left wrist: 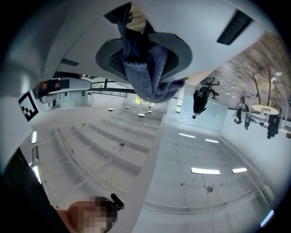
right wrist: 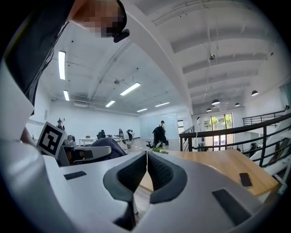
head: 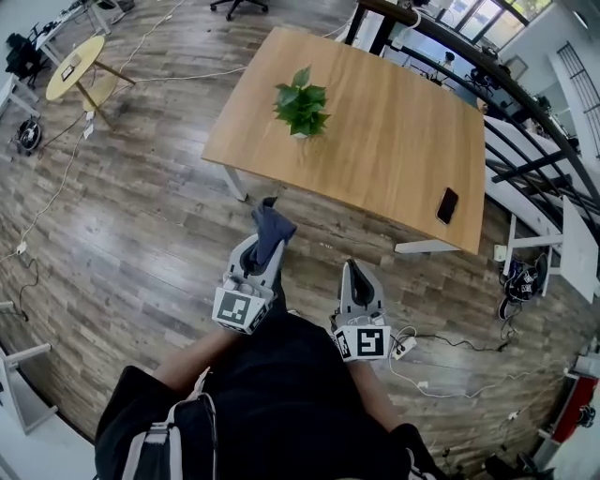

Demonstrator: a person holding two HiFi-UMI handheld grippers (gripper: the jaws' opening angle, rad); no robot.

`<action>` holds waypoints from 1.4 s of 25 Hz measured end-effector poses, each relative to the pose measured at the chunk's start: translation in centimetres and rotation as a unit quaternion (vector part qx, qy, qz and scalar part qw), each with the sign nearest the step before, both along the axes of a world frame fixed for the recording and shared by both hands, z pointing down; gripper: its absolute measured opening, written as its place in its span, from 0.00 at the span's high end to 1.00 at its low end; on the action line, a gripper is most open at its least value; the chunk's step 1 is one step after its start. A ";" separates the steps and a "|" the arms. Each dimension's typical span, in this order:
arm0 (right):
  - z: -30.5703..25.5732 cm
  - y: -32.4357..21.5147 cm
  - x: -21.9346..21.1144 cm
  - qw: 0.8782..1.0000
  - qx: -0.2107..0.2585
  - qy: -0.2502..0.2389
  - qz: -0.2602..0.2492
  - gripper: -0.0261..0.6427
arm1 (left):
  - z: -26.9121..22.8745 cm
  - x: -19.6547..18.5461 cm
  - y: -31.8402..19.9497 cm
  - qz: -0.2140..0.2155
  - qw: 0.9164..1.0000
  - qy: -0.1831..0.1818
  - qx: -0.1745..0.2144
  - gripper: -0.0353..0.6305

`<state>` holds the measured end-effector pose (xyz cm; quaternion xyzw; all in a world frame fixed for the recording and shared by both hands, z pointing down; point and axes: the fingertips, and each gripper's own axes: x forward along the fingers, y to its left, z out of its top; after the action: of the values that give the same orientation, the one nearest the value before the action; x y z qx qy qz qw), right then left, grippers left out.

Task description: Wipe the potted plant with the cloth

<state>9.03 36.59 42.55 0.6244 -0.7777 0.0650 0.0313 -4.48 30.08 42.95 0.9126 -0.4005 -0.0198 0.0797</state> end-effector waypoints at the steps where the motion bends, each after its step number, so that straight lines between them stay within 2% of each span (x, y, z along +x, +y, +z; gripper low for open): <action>1: 0.1 -1.5 0.2 1.000 -0.003 0.003 0.003 0.93 | -0.1 0.4 -1.0 0.008 1.000 -0.008 0.009 0.78; 3: 0.0 -4.5 1.1 1.000 -0.003 0.009 0.019 0.93 | -0.1 1.1 -3.2 0.017 1.000 -0.014 0.017 0.78; 7: -1.7 -10.5 3.6 0.998 0.022 0.010 0.053 0.93 | 0.7 1.1 -8.7 0.015 1.000 0.007 -0.017 0.78; 12: -2.4 -19.0 2.9 0.998 0.028 0.024 0.042 0.93 | 0.8 0.6 -15.8 0.029 0.999 0.013 -0.024 0.78; 15: -1.2 -22.9 1.2 1.000 0.019 0.007 0.018 0.93 | 1.1 0.0 -19.8 0.036 0.999 0.017 -0.029 0.78; 19: 0.2 -25.8 -0.7 0.997 -0.011 -0.069 -0.036 0.93 | 1.0 0.4 -23.2 0.045 0.998 0.015 -0.037 0.78; 22: -0.6 -26.9 -2.1 0.992 0.014 -0.095 -0.081 0.93 | 1.0 0.0 -25.1 0.049 0.997 0.035 -0.045 0.78; 24: -0.7 -27.9 -2.4 0.989 0.026 -0.100 -0.103 0.93 | 1.8 -0.5 -26.8 0.042 0.998 0.026 -0.034 0.78; 26: 0.1 -29.0 -1.7 0.991 0.024 -0.084 -0.104 0.93 | 3.1 -1.1 -28.8 0.022 0.999 0.015 -0.026 0.78; 28: 1.8 -29.8 -0.4 0.994 0.012 -0.058 -0.095 0.93 | 5.3 -1.8 -30.3 0.007 0.998 0.011 -0.054 0.78; 31: 4.5 -30.7 1.5 0.995 -0.009 -0.039 -0.094 0.93 | 9.5 -3.2 -32.5 -0.011 0.989 0.040 -0.139 0.78; 32: 5.4 -31.0 1.9 0.994 -0.017 -0.035 -0.100 0.93 | 10.9 -3.6 -33.1 -0.012 0.988 0.033 -0.151 0.78; 35: 8.4 -31.7 2.5 0.990 -0.047 -0.012 -0.131 0.93 | 14.8 -3.4 -34.4 0.004 0.986 -0.018 -0.166 0.78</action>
<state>11.53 4.85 50.99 0.5142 -0.8493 0.1041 0.0589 -7.84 -4.28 57.77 0.8883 -0.3963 0.0641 0.2230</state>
